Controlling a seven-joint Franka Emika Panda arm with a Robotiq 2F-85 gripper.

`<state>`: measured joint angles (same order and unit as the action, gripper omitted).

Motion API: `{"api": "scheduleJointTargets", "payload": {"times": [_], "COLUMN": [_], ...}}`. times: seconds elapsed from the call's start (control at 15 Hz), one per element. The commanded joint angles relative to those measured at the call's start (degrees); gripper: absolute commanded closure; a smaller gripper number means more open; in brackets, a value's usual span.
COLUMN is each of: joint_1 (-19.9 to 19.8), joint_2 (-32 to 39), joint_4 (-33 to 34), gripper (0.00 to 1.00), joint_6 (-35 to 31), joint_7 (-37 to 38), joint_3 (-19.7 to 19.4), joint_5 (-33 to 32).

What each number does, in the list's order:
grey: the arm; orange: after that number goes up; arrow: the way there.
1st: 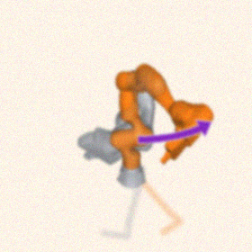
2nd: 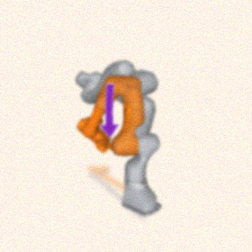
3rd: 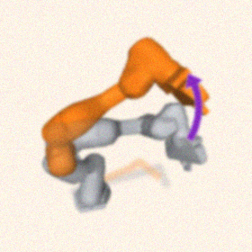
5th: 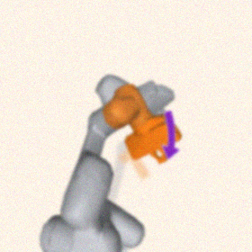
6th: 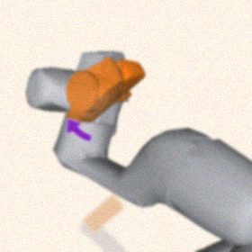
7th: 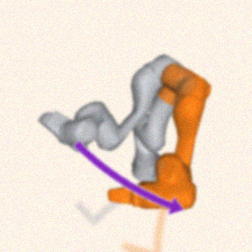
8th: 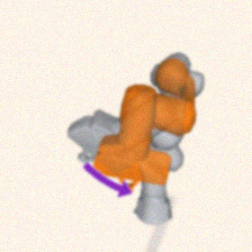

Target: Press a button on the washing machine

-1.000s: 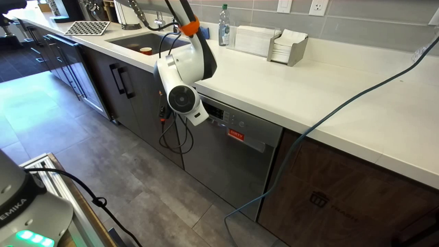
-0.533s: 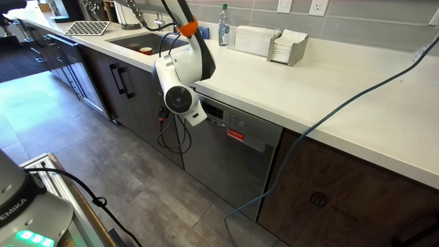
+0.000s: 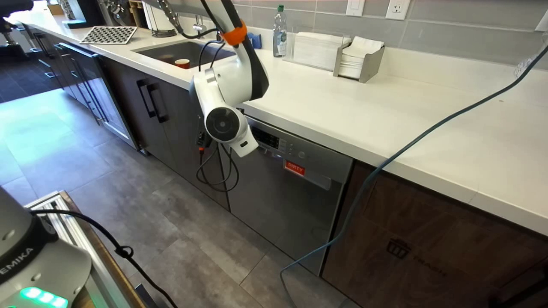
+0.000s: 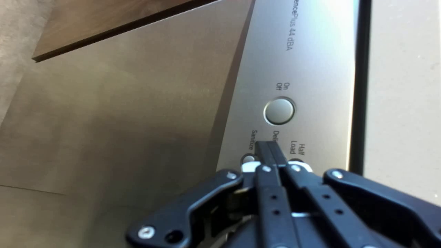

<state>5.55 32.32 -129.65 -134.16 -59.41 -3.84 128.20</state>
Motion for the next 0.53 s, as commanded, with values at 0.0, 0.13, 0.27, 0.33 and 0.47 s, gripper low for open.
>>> {"api": "scheduleJointTargets", "payload": {"times": [0.0, 0.13, 0.27, 0.33, 0.47], "joint_1": [0.98, 0.90, 0.95, 0.89, 0.92], "joint_2": [1.06, 1.08, 1.10, 0.98, 0.74], "joint_4": [3.54, 3.49, 3.51, 3.34, 3.06], "gripper": [1.00, 1.00, 1.00, 1.00, 1.00], "joint_6": [0.54, 0.54, 0.06, 0.06, -0.10], "joint_7": [-0.31, -0.32, -0.34, -0.48, -0.84], "joint_3": [-1.09, -1.18, -1.36, -1.45, -1.58], "joint_5": [3.16, 3.13, 2.93, 3.03, 3.35]}}
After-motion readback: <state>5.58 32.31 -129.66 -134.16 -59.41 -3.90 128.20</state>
